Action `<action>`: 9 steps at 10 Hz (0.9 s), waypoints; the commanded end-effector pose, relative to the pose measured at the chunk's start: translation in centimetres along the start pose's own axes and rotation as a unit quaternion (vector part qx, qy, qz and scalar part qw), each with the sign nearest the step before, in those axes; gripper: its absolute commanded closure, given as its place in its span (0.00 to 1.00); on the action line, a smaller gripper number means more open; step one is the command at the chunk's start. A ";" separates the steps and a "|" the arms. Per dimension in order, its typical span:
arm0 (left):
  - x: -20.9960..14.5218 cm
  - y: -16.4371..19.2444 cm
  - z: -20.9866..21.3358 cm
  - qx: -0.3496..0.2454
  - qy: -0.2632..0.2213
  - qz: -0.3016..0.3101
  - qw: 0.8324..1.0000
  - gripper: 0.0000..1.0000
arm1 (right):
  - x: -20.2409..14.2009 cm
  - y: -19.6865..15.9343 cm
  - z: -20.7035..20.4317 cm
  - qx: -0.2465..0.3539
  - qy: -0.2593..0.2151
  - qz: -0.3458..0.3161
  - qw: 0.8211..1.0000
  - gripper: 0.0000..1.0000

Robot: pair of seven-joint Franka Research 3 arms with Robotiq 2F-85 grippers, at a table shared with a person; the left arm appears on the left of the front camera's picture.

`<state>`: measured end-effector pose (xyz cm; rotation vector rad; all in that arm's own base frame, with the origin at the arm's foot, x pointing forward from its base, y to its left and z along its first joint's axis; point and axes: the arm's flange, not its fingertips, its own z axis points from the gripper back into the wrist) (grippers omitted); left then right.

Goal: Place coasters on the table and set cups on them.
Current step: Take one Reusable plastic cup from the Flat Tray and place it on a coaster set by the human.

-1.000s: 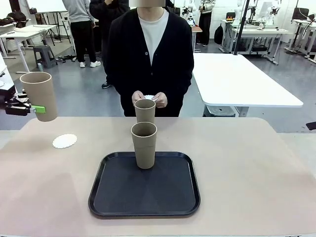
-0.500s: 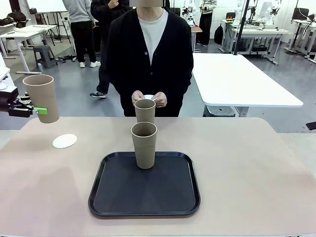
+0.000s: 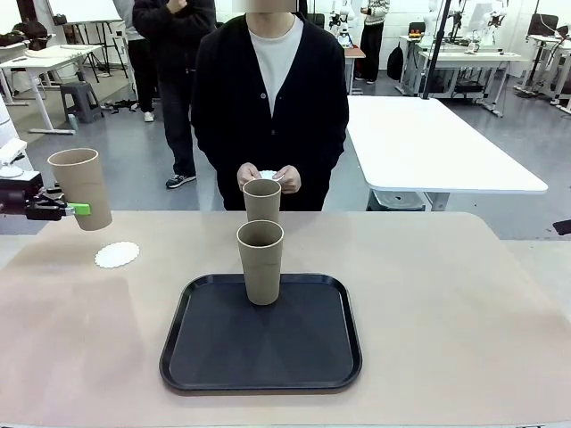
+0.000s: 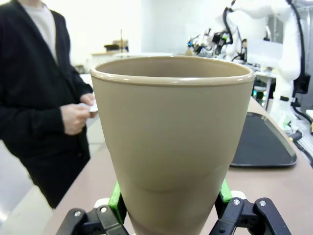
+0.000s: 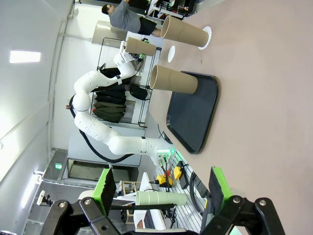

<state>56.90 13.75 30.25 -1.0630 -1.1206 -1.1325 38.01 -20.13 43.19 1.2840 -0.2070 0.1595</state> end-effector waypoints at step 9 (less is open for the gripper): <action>-6.5 0.3 -2.1 -0.031 -0.018 -0.036 0.999 0.16 | 0.2 0.1 0.2 0.003 0.003 0.001 1.000 0.00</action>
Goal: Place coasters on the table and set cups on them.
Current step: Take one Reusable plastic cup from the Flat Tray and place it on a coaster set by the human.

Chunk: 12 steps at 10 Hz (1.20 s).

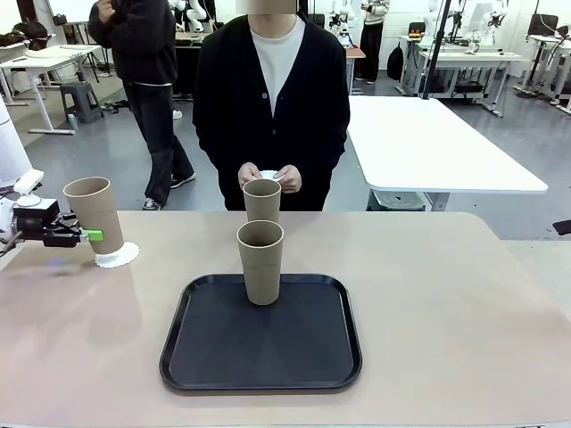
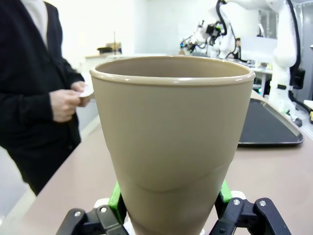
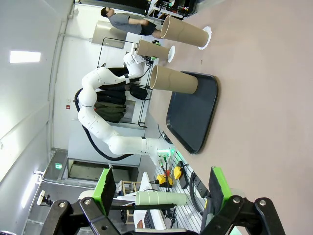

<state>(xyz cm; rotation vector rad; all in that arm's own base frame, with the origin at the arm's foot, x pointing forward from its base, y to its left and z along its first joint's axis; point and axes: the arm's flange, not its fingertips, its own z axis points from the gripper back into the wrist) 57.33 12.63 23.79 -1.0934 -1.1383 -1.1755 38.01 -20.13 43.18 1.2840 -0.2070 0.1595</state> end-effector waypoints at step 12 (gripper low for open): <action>-2.5 0.0 -0.9 -0.021 -0.001 -0.021 1.000 0.16 | 0.2 0.1 0.2 0.003 0.003 0.001 1.000 0.00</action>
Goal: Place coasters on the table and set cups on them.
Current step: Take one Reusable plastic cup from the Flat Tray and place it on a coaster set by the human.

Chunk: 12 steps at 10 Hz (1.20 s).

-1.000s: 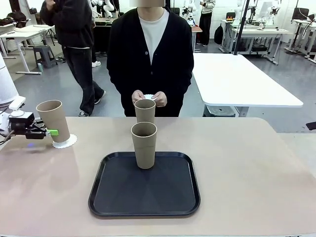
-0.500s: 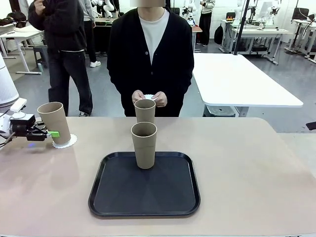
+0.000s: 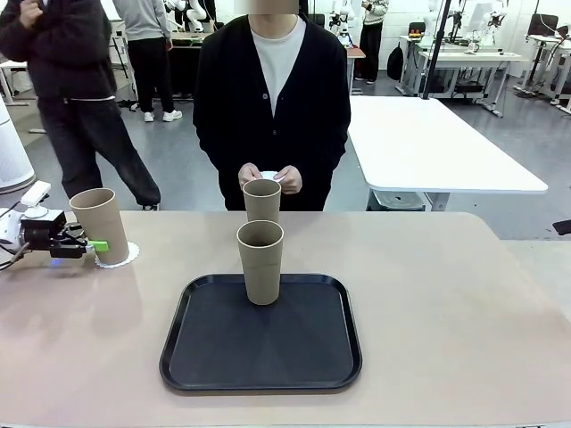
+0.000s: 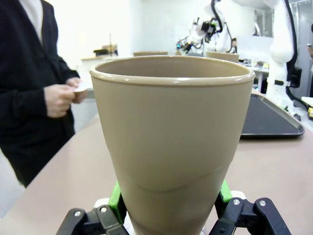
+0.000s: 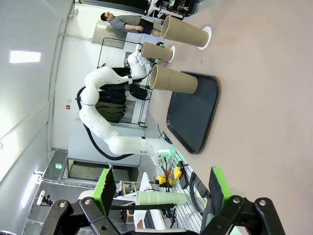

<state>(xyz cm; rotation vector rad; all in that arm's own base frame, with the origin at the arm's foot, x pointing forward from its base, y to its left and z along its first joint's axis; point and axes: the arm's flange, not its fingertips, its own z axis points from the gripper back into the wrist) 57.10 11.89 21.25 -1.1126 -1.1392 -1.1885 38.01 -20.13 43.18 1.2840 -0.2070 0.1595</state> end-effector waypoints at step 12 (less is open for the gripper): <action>1.2 1.0 1.3 -0.021 0.102 -0.023 0.994 0.00 | 0.2 0.1 0.2 0.003 0.003 0.001 1.000 0.00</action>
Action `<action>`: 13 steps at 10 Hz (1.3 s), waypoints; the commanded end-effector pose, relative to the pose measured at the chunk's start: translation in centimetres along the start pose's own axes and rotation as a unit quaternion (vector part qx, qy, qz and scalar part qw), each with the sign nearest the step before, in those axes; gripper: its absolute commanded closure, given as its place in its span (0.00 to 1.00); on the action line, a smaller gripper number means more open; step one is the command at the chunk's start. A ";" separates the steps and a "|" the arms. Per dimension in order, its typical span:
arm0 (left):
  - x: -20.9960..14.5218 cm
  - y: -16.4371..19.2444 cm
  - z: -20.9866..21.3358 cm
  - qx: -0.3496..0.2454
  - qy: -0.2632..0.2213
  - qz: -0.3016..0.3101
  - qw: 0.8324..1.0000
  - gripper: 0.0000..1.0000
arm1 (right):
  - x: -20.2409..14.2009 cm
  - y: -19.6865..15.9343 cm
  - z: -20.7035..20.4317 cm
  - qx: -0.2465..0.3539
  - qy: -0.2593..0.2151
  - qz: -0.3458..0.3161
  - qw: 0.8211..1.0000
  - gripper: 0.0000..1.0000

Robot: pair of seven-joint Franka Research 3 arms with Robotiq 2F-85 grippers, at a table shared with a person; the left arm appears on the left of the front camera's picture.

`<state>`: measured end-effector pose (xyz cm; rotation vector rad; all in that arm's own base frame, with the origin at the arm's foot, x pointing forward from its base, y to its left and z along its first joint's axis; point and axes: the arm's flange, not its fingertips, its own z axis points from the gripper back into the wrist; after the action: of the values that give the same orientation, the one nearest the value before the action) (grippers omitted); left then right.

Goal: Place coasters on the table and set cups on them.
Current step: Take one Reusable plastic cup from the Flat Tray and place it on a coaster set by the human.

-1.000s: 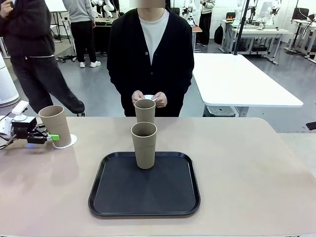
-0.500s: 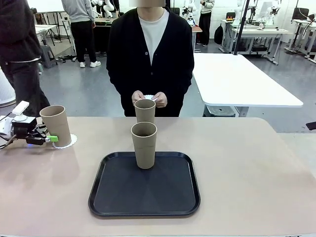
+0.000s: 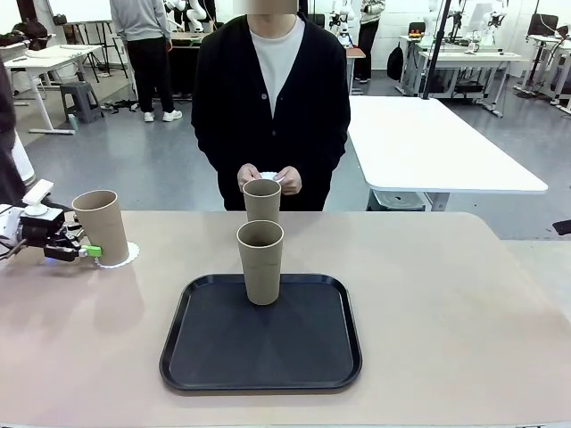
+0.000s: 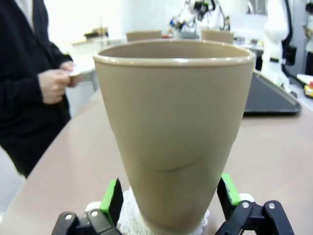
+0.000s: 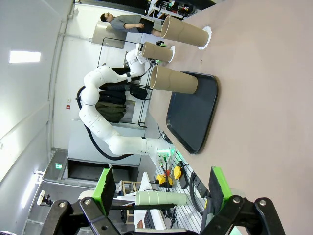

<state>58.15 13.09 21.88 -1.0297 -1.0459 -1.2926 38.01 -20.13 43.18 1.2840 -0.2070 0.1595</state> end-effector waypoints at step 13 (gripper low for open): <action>24.5 -10.8 9.0 0.170 0.423 0.019 0.890 0.00 | 0.2 0.1 0.2 0.003 0.002 0.001 1.000 0.00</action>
<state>49.38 18.55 47.03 -0.0822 -0.6467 -1.2939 38.04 -20.12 43.17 1.2843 -0.2059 0.1598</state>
